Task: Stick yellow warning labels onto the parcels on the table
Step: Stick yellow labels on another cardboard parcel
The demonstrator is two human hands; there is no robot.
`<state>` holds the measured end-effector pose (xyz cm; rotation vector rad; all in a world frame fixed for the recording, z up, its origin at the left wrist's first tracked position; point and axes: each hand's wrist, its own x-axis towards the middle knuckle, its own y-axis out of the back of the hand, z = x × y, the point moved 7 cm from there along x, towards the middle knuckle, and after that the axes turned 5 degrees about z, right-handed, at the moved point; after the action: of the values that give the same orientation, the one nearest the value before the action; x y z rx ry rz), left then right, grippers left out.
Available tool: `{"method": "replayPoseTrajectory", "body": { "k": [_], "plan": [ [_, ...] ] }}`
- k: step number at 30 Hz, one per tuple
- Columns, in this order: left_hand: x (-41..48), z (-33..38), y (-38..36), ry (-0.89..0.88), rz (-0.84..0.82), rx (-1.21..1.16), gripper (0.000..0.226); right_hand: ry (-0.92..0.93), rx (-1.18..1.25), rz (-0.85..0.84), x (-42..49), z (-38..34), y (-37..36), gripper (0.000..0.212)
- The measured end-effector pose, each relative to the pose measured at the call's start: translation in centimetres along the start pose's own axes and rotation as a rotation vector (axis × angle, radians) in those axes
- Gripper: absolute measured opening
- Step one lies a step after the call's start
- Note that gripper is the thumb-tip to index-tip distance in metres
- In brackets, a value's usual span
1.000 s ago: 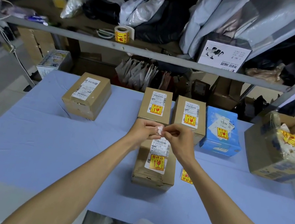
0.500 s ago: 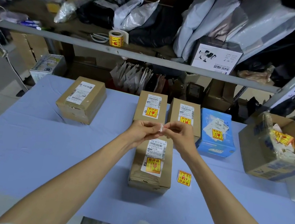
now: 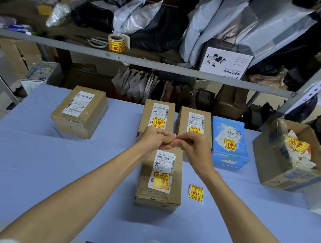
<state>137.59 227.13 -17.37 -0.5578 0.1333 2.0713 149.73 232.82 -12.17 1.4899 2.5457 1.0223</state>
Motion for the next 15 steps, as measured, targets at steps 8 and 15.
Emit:
{"method": "replayPoseTrajectory", "body": {
  "k": [8,15],
  "plan": [
    [0.6,1.5,-4.2,-0.034,-0.196,0.033,0.018,-0.155,-0.007,0.051,1.0,2.6,2.8,0.015],
    [1.5,2.3,-11.8,-0.195,-0.298,0.130,0.013,-0.176,-0.017,0.333,-0.2,5.0,9.4,0.007]
  ]
}}
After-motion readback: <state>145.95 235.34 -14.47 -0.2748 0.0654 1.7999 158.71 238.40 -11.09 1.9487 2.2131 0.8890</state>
